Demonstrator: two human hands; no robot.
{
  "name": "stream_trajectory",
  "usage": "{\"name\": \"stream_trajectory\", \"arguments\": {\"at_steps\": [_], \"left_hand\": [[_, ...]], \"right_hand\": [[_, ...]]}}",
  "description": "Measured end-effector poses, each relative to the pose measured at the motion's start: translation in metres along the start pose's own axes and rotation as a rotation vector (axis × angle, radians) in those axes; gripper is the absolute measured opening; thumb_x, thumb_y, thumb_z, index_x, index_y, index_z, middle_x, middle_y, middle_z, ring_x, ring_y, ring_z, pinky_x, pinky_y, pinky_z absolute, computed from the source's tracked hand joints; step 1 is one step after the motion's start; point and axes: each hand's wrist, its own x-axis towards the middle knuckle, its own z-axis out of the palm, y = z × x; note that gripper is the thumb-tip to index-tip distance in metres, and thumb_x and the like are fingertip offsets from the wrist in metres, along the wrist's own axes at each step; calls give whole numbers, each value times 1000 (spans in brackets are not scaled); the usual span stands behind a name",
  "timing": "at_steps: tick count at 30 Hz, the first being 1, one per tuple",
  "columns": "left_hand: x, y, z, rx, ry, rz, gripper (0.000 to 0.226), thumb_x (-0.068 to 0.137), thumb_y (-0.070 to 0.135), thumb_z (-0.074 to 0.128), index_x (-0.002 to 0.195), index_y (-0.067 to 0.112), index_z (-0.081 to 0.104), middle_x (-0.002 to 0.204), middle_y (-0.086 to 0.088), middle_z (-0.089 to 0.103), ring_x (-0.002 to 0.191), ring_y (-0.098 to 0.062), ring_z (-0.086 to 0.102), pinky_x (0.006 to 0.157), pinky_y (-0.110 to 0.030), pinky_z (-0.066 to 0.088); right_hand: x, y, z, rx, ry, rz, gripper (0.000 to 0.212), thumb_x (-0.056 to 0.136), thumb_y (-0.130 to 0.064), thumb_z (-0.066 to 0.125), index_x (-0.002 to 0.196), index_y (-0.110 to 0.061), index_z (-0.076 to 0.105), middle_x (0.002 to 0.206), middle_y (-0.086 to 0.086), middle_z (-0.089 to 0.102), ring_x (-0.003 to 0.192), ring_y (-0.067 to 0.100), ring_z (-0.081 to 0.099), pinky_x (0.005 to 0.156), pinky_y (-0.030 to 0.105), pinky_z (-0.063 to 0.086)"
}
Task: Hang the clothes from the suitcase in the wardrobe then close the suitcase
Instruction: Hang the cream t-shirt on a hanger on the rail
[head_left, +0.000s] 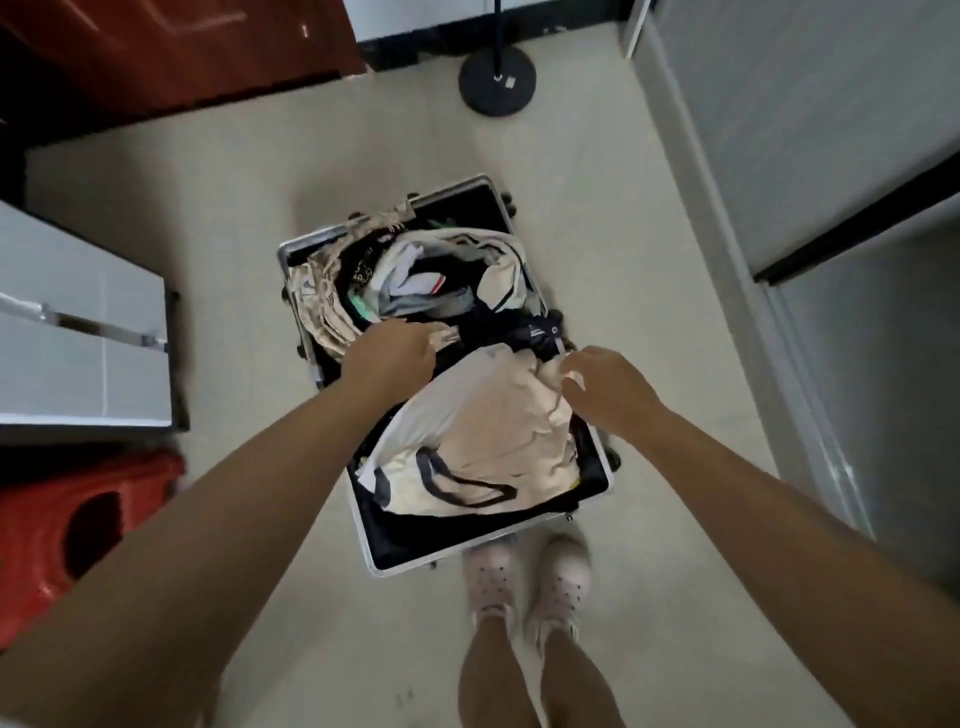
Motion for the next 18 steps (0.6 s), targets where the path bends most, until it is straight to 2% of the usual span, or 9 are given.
{"name": "stream_trajectory", "arguments": {"at_steps": [2,5,10,12,15,18], "left_hand": [[10,-21,60,20,-86,-21,28,94,14,38,72,0,47,95,-24,58,80,-31,52,71,-41,44],[20,-39,153,97,-230,-34,25,95,15,38,105,4,59,107,-16,57,98,-32,55,80,-40,47],[32,-50,285,-29,-387,-107,28,93,15,39,115,6,55,118,-14,55,110,-30,51,84,-35,43],[40,-55,323,-86,-387,-173,30,93,15,40,120,7,52,119,-15,54,111,-31,50,85,-37,44],[55,-68,363,-104,-270,-251,33,89,10,44,121,9,49,122,-17,48,112,-33,45,84,-40,42],[72,-85,392,-128,-155,-388,48,88,5,44,135,11,35,141,-15,30,124,-34,33,88,-43,39]], "right_hand": [[10,19,57,-9,-102,43,32,92,-12,42,118,-6,58,122,12,56,110,29,52,90,33,44],[15,49,145,-38,-245,112,33,93,-13,39,122,-8,54,127,10,52,119,27,47,95,33,40],[27,90,266,-74,-447,129,32,93,-12,39,118,-3,56,122,12,53,114,27,50,93,34,43],[37,101,304,-86,-484,101,33,93,-12,40,120,-4,56,125,11,51,115,27,49,95,35,43],[55,112,348,-144,-422,48,37,91,-13,42,127,-9,52,135,9,42,118,28,46,92,33,44],[73,123,385,-160,-395,-3,44,89,-13,45,133,-13,45,145,9,31,125,27,40,92,32,42]]}}
